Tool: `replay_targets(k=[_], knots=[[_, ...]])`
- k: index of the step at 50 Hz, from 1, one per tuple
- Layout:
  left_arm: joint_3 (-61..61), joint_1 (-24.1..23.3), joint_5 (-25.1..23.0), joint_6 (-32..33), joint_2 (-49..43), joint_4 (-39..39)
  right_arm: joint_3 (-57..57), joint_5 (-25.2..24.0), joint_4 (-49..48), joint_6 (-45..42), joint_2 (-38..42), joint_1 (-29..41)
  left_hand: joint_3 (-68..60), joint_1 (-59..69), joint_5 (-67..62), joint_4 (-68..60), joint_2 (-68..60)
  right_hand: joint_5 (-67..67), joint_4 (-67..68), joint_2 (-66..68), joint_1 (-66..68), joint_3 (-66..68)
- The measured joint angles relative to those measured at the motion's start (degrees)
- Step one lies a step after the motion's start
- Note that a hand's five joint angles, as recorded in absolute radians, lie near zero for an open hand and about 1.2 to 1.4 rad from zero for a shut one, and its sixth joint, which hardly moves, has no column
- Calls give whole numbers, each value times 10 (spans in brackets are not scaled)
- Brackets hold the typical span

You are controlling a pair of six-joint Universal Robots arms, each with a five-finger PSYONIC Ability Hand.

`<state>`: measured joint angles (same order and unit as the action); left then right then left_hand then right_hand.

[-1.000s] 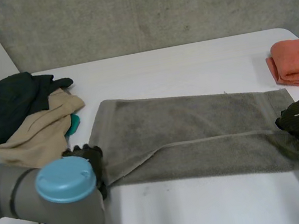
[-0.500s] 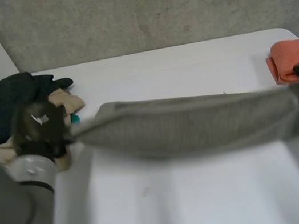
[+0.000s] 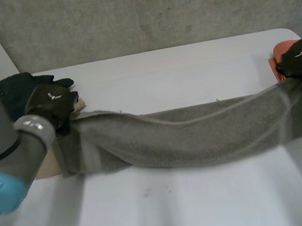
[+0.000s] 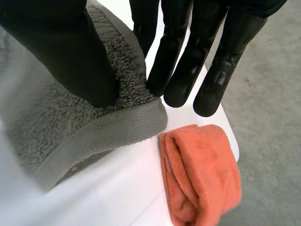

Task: Fold the laundry.

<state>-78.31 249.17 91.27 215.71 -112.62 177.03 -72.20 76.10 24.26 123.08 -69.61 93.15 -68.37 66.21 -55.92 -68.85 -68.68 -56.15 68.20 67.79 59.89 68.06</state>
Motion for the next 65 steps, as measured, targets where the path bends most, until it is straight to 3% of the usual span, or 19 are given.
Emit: replay_targets(k=[6,12,16,21,29,40,48,53,60,65], knots=[[219,1,1,21,-145,60,91,59,-187,42,77,46,0,0,0,0,0,0,0,0,0,0],[402,-2,6,28,-203,232,147,83,-481,93,85,62,0,0,0,0,0,0,0,0,0,0],[444,-6,19,9,-204,344,155,86,-613,120,72,67,0,0,0,0,0,0,0,0,0,0],[408,-6,37,-46,-188,380,148,84,-644,136,65,70,0,0,0,0,0,0,0,0,0,0],[247,-1,40,-100,-155,364,92,69,-599,152,74,71,-1,0,0,0,-1,0,0,0,0,0],[38,-5,7,-100,-165,363,-30,33,-516,157,153,67,-1,0,0,0,-1,0,0,0,0,0],[-95,-4,-4,-91,-142,332,-73,28,-382,135,162,50,-1,0,0,0,-1,0,0,0,0,0],[-187,7,-4,-75,-46,256,-117,23,-236,80,98,5,-1,0,0,0,-1,0,0,0,0,0],[-300,31,-5,-9,115,61,-193,17,-13,-39,-22,-70,-1,0,0,0,-1,0,0,0,0,0],[-334,43,-10,30,161,-45,-236,7,62,-104,-70,-114,-1,0,0,0,-1,0,0,0,0,0]])
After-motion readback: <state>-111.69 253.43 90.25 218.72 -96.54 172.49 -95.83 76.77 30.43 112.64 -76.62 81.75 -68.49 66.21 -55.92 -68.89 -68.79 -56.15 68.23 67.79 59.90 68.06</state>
